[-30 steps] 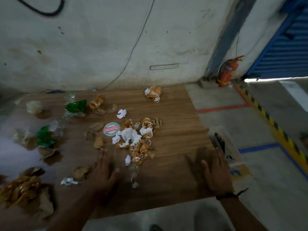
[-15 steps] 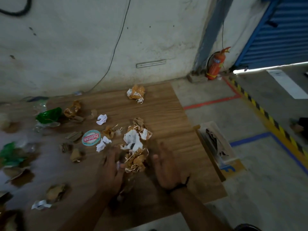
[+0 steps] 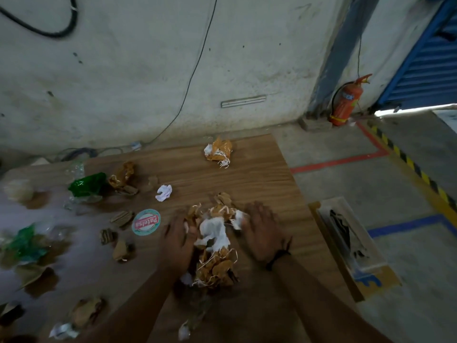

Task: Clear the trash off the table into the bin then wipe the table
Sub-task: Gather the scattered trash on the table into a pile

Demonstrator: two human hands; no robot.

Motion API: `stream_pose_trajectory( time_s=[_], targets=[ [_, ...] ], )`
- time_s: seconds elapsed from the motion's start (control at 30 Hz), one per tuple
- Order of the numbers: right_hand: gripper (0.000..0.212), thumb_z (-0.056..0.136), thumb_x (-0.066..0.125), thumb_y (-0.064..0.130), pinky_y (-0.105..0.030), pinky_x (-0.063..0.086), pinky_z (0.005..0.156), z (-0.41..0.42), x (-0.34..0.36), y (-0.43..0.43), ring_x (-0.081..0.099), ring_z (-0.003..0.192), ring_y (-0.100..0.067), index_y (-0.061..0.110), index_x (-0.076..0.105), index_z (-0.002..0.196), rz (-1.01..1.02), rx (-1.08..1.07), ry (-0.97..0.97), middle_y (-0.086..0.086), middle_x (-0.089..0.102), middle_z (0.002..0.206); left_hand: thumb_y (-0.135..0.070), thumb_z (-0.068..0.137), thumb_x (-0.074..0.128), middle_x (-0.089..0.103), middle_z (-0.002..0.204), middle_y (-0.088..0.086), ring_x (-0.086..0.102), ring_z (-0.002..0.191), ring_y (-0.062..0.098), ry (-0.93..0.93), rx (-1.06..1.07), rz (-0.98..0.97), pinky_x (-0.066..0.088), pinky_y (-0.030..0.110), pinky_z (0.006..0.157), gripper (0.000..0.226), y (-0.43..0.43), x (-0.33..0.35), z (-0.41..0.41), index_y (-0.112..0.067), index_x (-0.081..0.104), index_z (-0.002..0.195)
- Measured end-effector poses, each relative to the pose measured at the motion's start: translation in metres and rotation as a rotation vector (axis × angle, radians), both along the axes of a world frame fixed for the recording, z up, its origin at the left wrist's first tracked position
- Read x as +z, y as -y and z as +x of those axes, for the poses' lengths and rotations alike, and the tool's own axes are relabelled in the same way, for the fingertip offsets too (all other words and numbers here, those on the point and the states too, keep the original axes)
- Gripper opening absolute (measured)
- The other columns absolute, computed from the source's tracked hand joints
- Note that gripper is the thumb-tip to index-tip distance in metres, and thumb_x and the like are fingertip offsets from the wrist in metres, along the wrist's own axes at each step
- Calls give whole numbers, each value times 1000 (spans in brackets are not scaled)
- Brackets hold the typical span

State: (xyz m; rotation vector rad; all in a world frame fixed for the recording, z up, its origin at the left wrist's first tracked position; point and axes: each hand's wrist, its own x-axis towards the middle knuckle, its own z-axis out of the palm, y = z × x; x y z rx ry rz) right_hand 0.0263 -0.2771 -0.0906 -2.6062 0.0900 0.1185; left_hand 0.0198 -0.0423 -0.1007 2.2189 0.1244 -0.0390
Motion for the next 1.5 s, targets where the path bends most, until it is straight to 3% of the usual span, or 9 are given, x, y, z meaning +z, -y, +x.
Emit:
stream_pose_trajectory(
  time_s=[0.13,0.27,0.47,0.67,0.77,0.93,1.13,1.3,1.5],
  targets=[
    [49,105,29,34,-21,26,107,2,32,-19,35,139,-20,9,36,146,478,-93,-2,-11,39,151,-63,88,27,55,124,-11,52,115,11,112,14,-100,43,39,97,63,-2,11,-5,-29,44,138],
    [65,99,28,53,-30,29,107,34,41,38,46,130,-33,4,53,134,327,-363,176,-19,53,139,-70,88,28,52,135,6,54,118,24,74,182,-78,47,48,98,71,-53,13,23,-33,30,148],
    [76,95,20,65,-47,28,114,88,17,48,38,136,-35,8,43,141,122,-227,49,-19,43,147,-47,98,44,30,156,7,30,141,20,154,151,-18,26,46,116,57,-73,12,93,-22,33,148],
    [54,102,29,47,-34,16,117,98,9,-48,24,145,-20,23,31,149,237,123,-25,-1,31,157,-56,92,51,67,107,-1,62,103,22,92,115,-65,49,43,93,27,-68,-6,123,-34,63,101],
    [66,93,26,65,-36,27,113,85,10,-63,37,136,-15,28,33,148,452,225,-88,3,43,147,-60,90,48,67,107,-13,62,101,3,102,-43,-144,53,35,90,39,-53,-4,101,-33,64,113],
    [69,92,27,67,-45,38,108,110,23,4,54,121,-28,16,59,126,410,-236,135,-10,61,129,-36,97,52,63,91,-15,58,86,-12,223,75,-237,46,18,77,9,-53,10,101,-34,61,95],
    [83,90,26,66,-41,23,117,158,-4,92,30,142,-32,8,30,149,67,-287,-42,-17,30,155,-79,84,34,55,134,12,54,122,31,36,179,-12,45,49,102,76,-101,-8,169,-23,47,133],
    [70,97,20,58,-44,11,120,176,-20,55,16,147,-32,13,29,149,-327,-139,-29,-17,21,159,-53,100,20,39,150,13,29,142,29,40,-67,436,16,44,115,59,-62,-2,173,-15,48,136],
    [73,94,20,61,-29,12,118,150,2,11,18,148,-18,16,24,152,-3,144,-16,-5,21,160,-71,92,25,52,142,9,44,134,24,82,-155,-14,29,36,113,75,-41,-5,178,-15,55,133]
  ],
)
